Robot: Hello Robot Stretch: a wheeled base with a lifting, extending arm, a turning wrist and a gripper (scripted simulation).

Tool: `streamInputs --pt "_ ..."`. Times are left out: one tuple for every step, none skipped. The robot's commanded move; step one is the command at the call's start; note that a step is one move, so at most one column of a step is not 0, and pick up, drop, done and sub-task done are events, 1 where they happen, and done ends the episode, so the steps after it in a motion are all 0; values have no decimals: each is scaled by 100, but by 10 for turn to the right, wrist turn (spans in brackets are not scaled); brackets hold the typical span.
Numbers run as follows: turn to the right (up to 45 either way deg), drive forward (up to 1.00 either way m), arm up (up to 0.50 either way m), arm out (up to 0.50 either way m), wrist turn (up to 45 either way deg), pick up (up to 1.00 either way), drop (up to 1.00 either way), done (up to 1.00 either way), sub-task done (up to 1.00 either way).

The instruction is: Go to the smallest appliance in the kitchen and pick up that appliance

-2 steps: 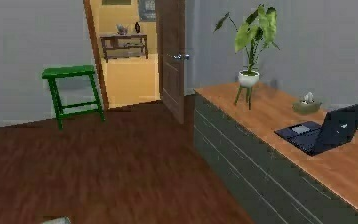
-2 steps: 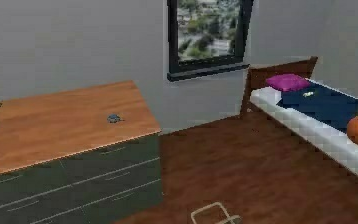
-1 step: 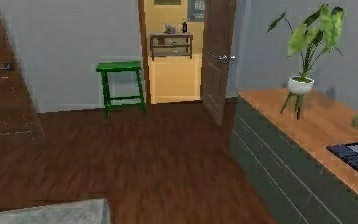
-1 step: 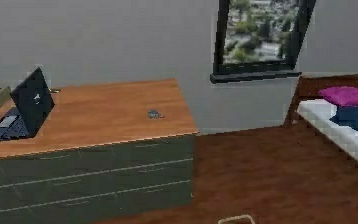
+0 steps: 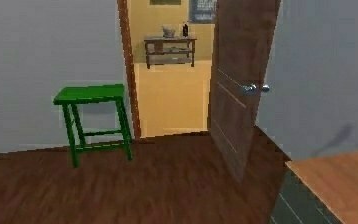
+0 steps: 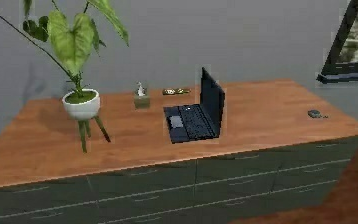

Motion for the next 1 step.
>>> streamInputs --pt "-30 0 0 0 0 0 0 0 0"
